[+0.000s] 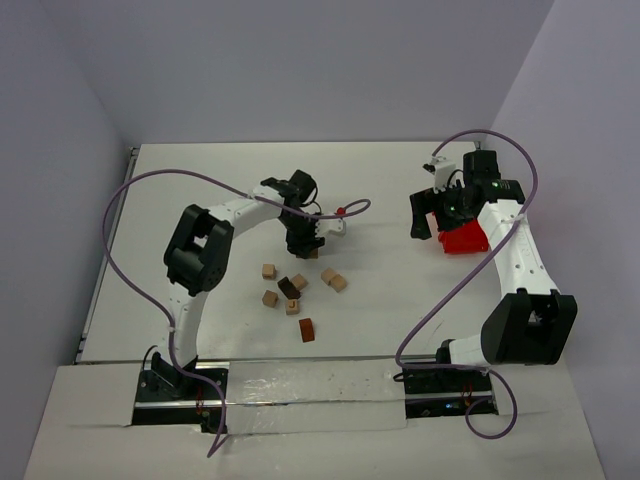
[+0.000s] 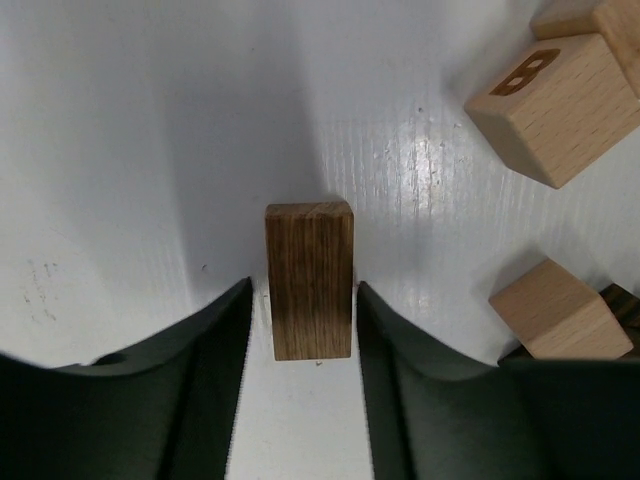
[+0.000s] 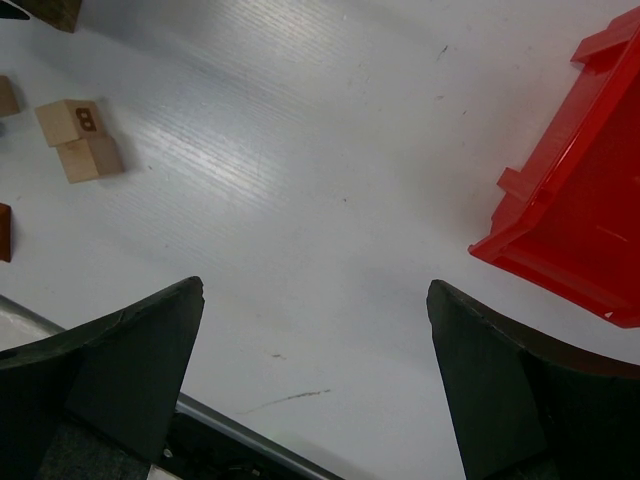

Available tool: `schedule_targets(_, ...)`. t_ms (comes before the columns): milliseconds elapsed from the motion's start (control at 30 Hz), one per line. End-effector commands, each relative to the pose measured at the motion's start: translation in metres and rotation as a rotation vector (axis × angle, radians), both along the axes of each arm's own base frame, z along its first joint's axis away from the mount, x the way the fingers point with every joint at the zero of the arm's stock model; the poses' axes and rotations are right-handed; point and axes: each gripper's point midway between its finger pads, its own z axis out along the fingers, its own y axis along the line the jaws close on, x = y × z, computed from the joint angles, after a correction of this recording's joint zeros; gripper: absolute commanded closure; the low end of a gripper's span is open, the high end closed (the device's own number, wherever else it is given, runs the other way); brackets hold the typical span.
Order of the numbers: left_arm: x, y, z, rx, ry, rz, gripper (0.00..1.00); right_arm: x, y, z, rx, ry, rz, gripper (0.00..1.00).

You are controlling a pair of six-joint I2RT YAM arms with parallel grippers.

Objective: Build the wood block tower

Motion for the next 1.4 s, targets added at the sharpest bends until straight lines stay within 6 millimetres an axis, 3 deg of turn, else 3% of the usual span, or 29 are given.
schedule_targets(0, 0.015, -0.006, 0.034, -0.041, -0.059, -0.003, 0.43, 0.006, 0.006, 0.016, 0.032, -0.045, 0.012, 0.00)
schedule_targets(100, 0.019, -0.007, 0.056, -0.057, -0.080, 0.023, 0.37, 0.004, 0.008, 0.019, 0.043, -0.058, 0.012, 0.00)
schedule_targets(167, 0.020, -0.006, 0.090, -0.094, -0.107, 0.049, 0.36, 0.000, 0.012, 0.023, 0.054, -0.078, 0.034, 0.00)
schedule_targets(200, 0.020, -0.006, 0.094, -0.098, -0.108, 0.055, 0.35, -0.002, 0.013, 0.023, 0.057, -0.080, 0.042, 0.00)
schedule_targets(333, 0.000, 0.002, 0.147, -0.202, -0.100, 0.107, 0.36, -0.016, 0.028, 0.015, 0.050, -0.103, 0.137, 0.00)
schedule_targets(433, -0.030, 0.005, 0.163, -0.317, -0.006, 0.133, 0.36, -0.027, 0.045, 0.007, 0.045, -0.098, 0.243, 0.00)
schedule_targets(533, -0.065, 0.014, 0.158, -0.366, 0.044, 0.087, 0.34, -0.033, 0.055, -0.003, 0.068, -0.078, 0.283, 0.00)
schedule_targets(733, -0.088, 0.000, 0.155, -0.457, 0.036, -0.082, 0.31, -0.052, 0.055, -0.018, 0.085, -0.024, 0.277, 0.00)
schedule_targets(867, -0.091, -0.018, 0.137, -0.427, 0.049, -0.205, 0.26, -0.067, 0.045, -0.021, 0.058, -0.010, 0.263, 0.00)
schedule_targets(1067, -0.083, -0.039, 0.101, -0.366, -0.012, -0.399, 0.30, -0.083, 0.020, -0.026, 0.046, 0.019, 0.157, 0.00)
schedule_targets(1367, -0.073, -0.050, 0.069, -0.323, -0.049, -0.542, 0.35, -0.084, 0.000, -0.019, 0.047, 0.023, 0.051, 0.00)
